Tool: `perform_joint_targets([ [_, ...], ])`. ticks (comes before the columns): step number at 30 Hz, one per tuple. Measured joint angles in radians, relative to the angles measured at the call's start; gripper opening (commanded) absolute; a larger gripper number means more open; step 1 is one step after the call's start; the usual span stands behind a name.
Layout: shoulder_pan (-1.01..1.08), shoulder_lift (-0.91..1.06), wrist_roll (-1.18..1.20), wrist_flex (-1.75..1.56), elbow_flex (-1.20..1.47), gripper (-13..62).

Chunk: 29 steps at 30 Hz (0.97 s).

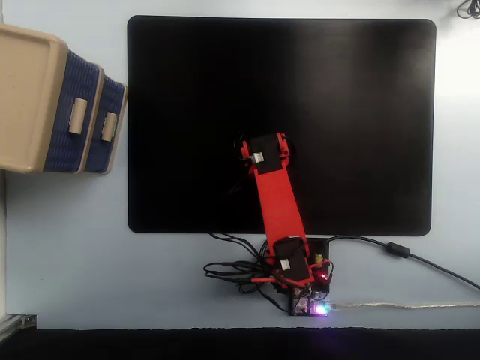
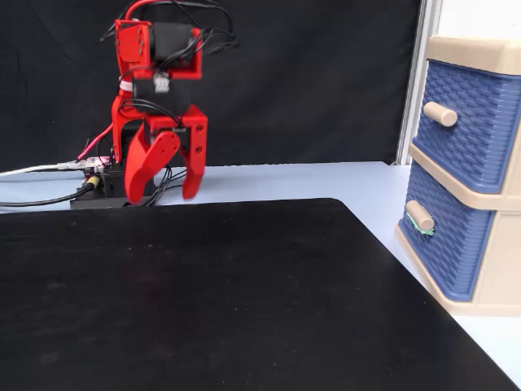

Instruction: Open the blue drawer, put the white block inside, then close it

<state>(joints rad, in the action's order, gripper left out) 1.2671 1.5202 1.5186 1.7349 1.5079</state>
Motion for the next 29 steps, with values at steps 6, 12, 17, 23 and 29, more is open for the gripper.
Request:
perform_joint_targets([
  [6,0.029,0.465,-0.002,-0.287,0.71,34.7],
  [12,0.27,0.758,0.0,-0.259,0.968,34.5],
  [17,0.331,0.759,-0.006,-0.229,0.96,34.5],
  [23,0.333,0.759,-0.006,-0.209,0.946,34.5],
  [29,0.333,0.759,-0.006,-0.202,0.95,34.5],
])
